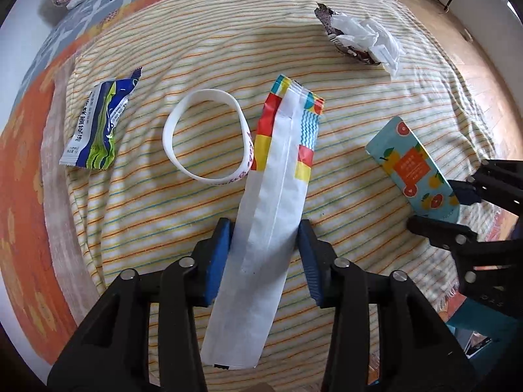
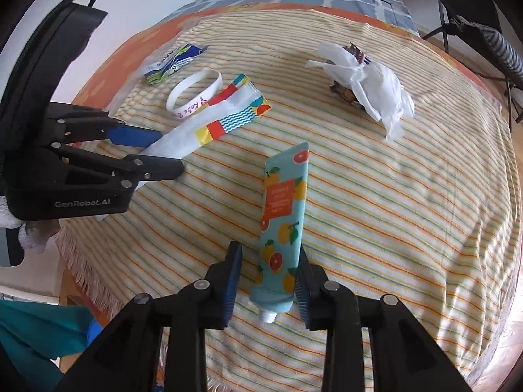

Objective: Collect trash
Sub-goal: 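Carry the white tube and fruit-print tube over the blue basket with both tools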

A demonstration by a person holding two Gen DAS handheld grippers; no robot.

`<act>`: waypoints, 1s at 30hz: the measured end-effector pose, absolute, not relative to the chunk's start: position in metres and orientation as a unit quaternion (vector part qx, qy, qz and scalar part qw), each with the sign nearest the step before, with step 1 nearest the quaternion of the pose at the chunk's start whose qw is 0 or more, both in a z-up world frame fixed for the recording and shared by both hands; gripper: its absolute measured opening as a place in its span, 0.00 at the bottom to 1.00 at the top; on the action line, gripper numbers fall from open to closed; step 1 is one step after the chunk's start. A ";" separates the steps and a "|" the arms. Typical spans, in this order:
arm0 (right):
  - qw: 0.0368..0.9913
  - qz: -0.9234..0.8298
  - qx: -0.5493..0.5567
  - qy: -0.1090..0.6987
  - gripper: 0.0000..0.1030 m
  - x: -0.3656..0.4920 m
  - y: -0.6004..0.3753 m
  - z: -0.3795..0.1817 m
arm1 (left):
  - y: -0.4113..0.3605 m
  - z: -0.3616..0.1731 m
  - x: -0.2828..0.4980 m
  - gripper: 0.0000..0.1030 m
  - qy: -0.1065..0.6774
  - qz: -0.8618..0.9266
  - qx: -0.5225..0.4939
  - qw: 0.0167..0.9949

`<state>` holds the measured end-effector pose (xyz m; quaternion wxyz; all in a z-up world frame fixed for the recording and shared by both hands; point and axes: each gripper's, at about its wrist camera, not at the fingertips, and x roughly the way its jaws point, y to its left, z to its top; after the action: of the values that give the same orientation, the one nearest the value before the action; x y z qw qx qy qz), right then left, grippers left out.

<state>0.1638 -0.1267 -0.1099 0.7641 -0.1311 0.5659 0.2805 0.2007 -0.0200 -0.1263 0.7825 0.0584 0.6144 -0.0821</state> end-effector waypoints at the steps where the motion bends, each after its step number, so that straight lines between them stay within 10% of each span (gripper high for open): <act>1: 0.766 0.279 -0.135 0.564 0.30 0.165 -0.125 -0.111 | -0.018 -0.125 0.199 0.35 0.614 -0.085 0.051 0.783; 8: 0.778 0.262 -0.138 0.555 0.04 0.168 -0.123 -0.108 | -0.001 -0.116 0.185 0.23 0.613 -0.108 0.000 0.782; 30: 0.799 0.270 -0.095 0.529 0.04 0.106 -0.162 -0.062 | -0.019 -0.078 0.112 0.23 0.594 -0.134 -0.032 0.793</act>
<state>0.1057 -0.1616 -0.0624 0.7988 -0.0948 0.5291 0.2703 0.1124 -0.0191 -0.0779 0.7928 -0.0317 0.5937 -0.1339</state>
